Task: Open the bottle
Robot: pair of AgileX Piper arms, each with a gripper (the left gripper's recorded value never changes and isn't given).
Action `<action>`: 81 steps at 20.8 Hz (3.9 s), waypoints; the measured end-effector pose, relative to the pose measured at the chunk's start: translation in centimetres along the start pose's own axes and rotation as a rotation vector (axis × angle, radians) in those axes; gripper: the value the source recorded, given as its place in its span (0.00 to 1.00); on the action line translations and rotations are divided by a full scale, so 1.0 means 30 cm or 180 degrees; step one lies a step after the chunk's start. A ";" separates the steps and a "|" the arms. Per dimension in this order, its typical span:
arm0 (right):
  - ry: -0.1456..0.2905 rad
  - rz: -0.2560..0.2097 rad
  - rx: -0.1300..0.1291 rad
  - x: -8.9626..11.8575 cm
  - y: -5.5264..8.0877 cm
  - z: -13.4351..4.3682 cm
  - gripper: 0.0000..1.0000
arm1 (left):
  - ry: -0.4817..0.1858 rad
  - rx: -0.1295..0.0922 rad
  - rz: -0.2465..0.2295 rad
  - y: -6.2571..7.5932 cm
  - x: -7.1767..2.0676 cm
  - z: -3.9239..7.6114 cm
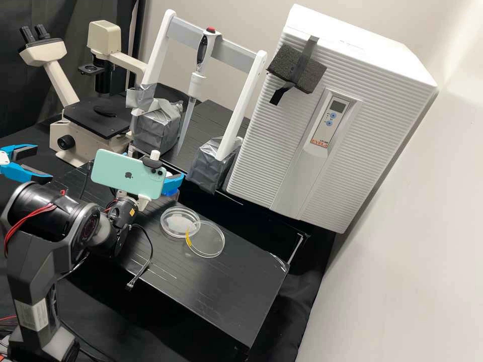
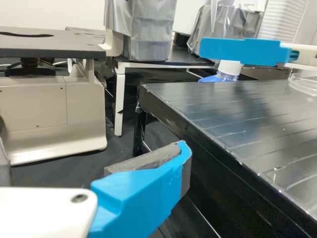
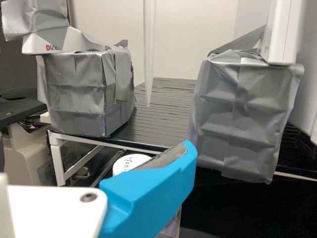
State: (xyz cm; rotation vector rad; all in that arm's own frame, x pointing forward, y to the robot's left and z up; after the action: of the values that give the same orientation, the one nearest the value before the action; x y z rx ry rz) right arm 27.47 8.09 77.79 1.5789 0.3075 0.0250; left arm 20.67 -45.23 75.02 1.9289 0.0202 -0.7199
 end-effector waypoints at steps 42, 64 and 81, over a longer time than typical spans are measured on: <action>-0.0224 0.0050 -0.0097 0.032 0.011 0.047 0.00 | -0.0014 0.0015 0.0017 0.006 0.005 0.000; -0.0292 0.0055 -0.0094 0.045 0.014 0.069 0.00 | -0.0014 0.0015 0.0017 0.006 0.005 0.000; -0.0279 0.0078 -0.0096 0.043 0.021 0.064 0.00 | -0.0006 0.0023 0.0051 0.014 0.011 -0.003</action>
State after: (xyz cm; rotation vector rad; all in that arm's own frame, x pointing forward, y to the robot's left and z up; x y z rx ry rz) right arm 29.21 6.48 78.11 1.5491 0.2183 -0.0205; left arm 21.10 -45.46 75.23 1.9334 0.0012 -0.7120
